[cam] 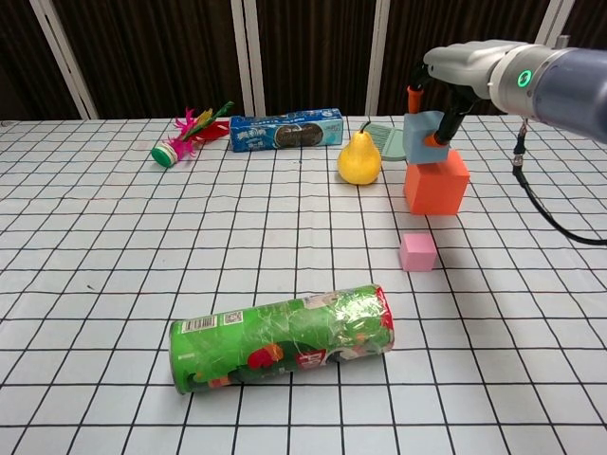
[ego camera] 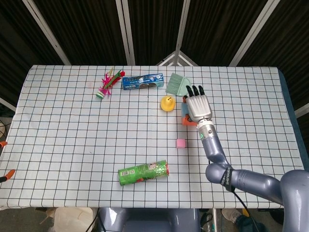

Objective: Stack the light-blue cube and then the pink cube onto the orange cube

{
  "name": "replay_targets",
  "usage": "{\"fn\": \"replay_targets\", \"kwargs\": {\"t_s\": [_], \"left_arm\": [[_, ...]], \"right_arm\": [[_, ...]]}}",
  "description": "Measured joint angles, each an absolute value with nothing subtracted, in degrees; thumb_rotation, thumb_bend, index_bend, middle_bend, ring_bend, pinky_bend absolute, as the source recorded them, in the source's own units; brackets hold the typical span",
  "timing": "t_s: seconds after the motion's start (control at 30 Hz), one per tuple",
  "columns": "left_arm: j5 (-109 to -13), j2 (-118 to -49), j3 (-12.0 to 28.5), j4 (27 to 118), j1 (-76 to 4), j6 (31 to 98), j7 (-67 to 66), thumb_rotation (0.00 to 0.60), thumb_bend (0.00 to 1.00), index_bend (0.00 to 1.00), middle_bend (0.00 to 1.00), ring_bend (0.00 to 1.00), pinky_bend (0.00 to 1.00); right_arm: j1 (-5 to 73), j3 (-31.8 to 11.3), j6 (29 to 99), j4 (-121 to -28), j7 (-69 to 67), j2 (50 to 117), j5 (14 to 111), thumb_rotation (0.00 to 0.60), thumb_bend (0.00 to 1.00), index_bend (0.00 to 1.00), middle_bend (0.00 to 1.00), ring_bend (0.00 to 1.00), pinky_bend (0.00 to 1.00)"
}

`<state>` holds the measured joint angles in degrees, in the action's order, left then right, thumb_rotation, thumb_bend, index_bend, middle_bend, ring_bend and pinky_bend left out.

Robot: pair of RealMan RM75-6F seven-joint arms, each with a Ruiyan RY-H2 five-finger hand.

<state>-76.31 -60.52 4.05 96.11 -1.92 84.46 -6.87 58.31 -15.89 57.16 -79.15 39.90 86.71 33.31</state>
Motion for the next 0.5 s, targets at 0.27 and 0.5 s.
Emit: {"fn": "replay_targets", "kwargs": {"t_s": [0.27,0.5], "left_arm": [[-75.8,-60.96,4.17,96.21,-2.14,84.19,-8.03,0.6,0.21,0.2,0.02,0.0,0.02],[-75.53,-61.17,4.23,96.25,-2.27,84.02,-8.62,0.6,0.21,0.2,0.02,0.0,0.02]], "right_arm": [[58.03,-15.93,56.08,-77.85,38.58,86.63,33.58,0.6,0.38,0.43,0.07,0.03,0.0],[57.84,-15.6,54.87,-76.15,38.14,86.67,33.24,0.6,0.38,0.43,0.07,0.03,0.0]]}}
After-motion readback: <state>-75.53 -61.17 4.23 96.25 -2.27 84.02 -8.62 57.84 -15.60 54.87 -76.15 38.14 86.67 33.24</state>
